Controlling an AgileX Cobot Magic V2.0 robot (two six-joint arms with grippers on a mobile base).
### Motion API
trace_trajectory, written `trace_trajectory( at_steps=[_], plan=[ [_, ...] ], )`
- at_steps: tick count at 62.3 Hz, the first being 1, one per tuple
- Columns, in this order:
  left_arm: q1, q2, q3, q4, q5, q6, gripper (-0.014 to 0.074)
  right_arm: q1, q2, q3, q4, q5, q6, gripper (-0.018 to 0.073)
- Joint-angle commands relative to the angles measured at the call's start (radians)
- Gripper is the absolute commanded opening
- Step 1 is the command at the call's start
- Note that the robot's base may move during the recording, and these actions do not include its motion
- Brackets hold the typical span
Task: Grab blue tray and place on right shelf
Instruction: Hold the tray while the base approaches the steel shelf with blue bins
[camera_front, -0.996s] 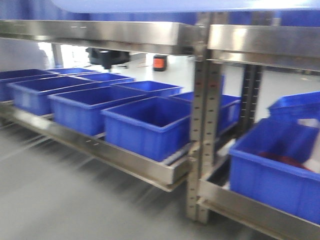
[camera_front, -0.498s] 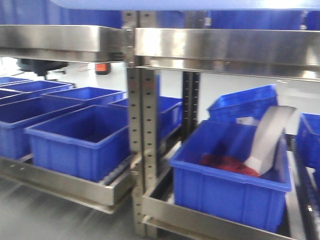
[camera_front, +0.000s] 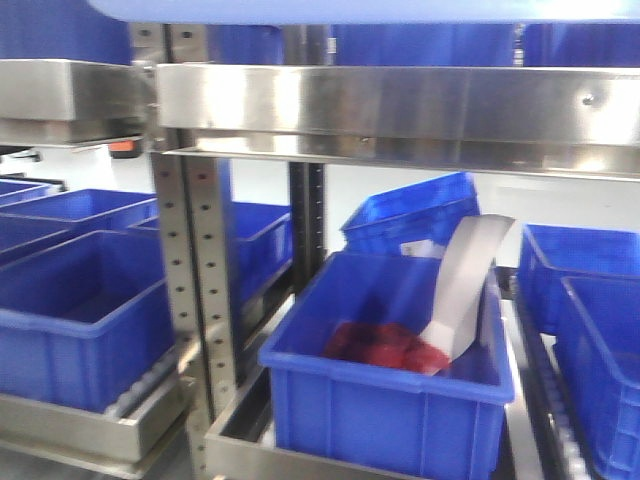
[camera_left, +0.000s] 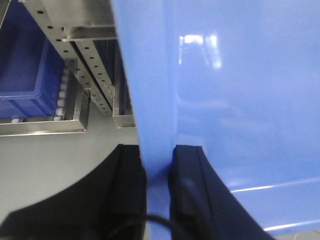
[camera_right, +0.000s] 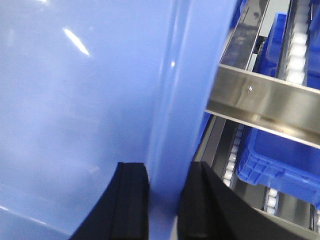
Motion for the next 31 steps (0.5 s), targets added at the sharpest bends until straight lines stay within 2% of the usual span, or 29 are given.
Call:
trace_trajectory(
  at_steps=[1,11,31],
  plan=[
    [-0.015,-0.032,-0.029,0.0,-0.069,0.01,-0.0048,0.039,-0.011,-0.033,0.034,-0.141,-0.024,0.0059],
    [-0.015,-0.06,-0.029,-0.006,-0.069,0.01,-0.0048,0.082,-0.011,-0.033,0.034,-0.141,-0.024,0.0059],
    [-0.015,-0.078,-0.029,-0.034,-0.053,0.01,-0.0048,0.082,-0.023,-0.033,0.034,-0.141,-0.024,0.0059]
  ],
)
